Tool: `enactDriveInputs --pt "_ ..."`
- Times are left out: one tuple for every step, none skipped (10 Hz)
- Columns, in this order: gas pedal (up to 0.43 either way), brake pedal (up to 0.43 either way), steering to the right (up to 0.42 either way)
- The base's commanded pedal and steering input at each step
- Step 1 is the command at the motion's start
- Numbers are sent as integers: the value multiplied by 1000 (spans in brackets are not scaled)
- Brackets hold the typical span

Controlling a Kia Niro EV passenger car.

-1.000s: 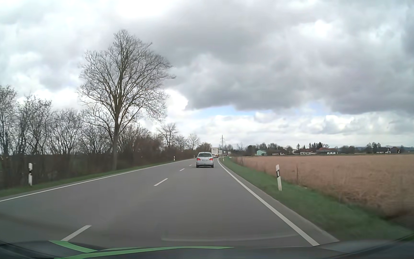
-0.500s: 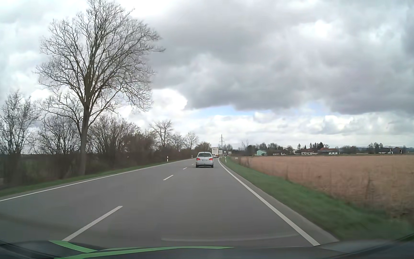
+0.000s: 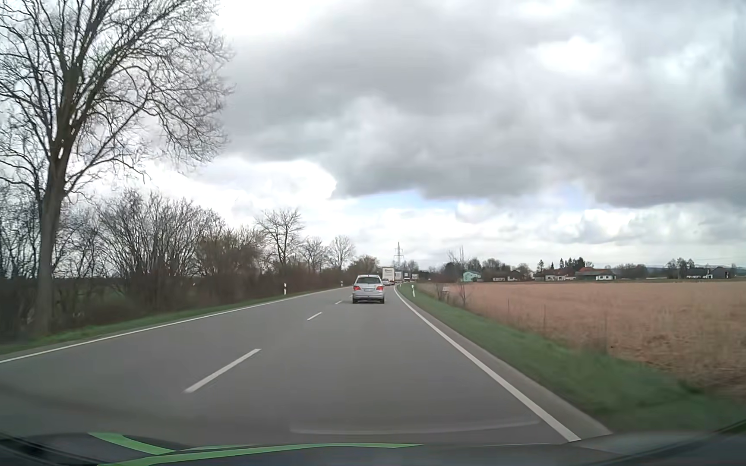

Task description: Follow the waypoints while adhering to traffic rules and regulations

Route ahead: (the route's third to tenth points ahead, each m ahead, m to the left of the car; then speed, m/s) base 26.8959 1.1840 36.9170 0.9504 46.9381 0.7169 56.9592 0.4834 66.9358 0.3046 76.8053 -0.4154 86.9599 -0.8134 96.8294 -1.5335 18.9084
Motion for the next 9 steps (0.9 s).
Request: enactDriveInputs --pt "169 0 1" --pt "169 0 1" --pt "169 0 1" --pt "169 0 1" --pt "169 0 1" --pt "169 0 1" --pt "169 0 1" --pt "169 0 1" --pt "169 0 1"
